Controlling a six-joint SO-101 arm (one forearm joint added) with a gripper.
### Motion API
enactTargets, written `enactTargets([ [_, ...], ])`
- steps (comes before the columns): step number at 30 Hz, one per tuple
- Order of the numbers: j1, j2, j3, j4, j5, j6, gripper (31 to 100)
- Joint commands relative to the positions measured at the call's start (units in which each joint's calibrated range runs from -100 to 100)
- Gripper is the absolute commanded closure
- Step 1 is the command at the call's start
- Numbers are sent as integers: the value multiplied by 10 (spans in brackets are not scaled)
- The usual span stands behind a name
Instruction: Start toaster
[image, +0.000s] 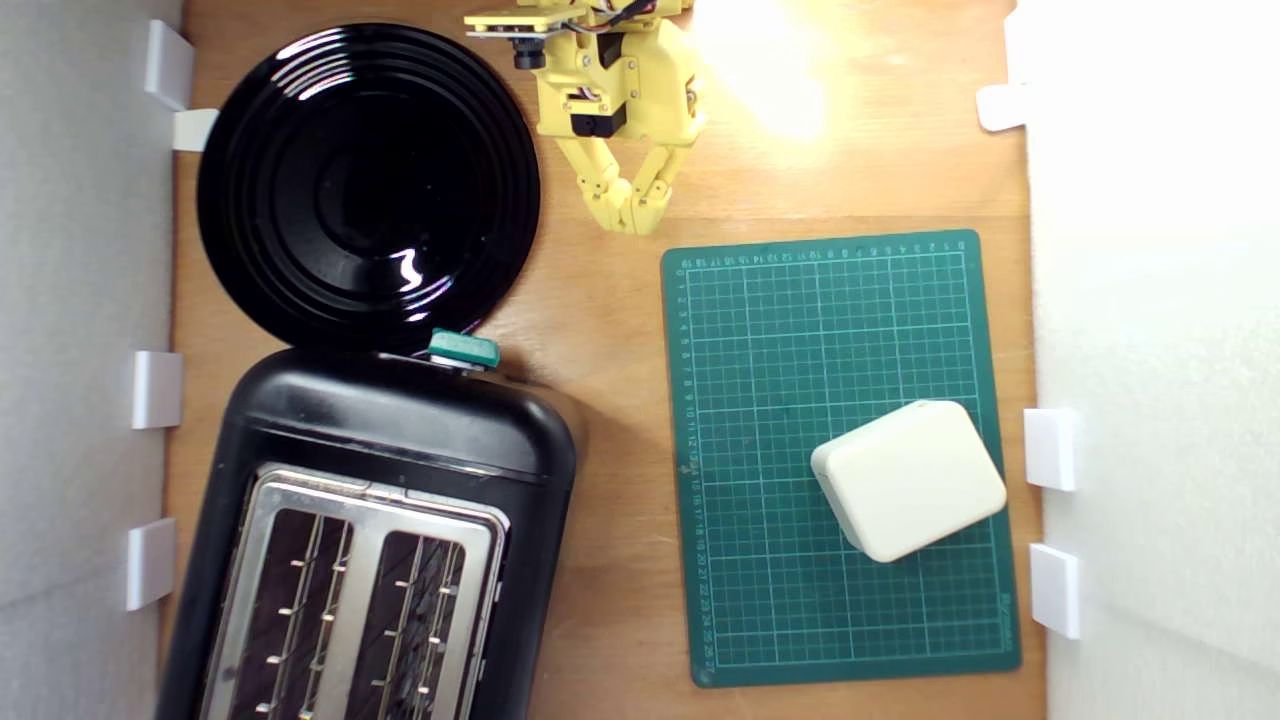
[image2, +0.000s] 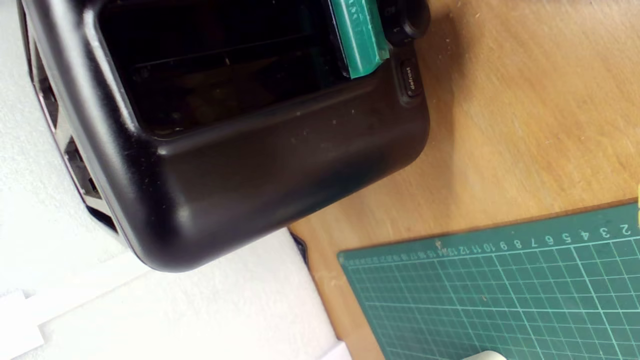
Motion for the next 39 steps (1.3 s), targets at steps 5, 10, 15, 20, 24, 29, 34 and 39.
enactTargets([
  [5,-17,-9,9,3,-18,1,989],
  [10,-23,-13,59,6,-19,-1,989],
  [15,-25,-13,60,6,-19,-12,989],
  [20,-35,-13,61,19,-19,-53,989],
  [24,-47,-13,61,28,-18,-70,988],
  [29,-46,-13,61,29,-15,-80,988],
  [34,-48,-13,61,41,-15,-103,988],
  [39,-48,-13,61,42,-14,-125,988],
])
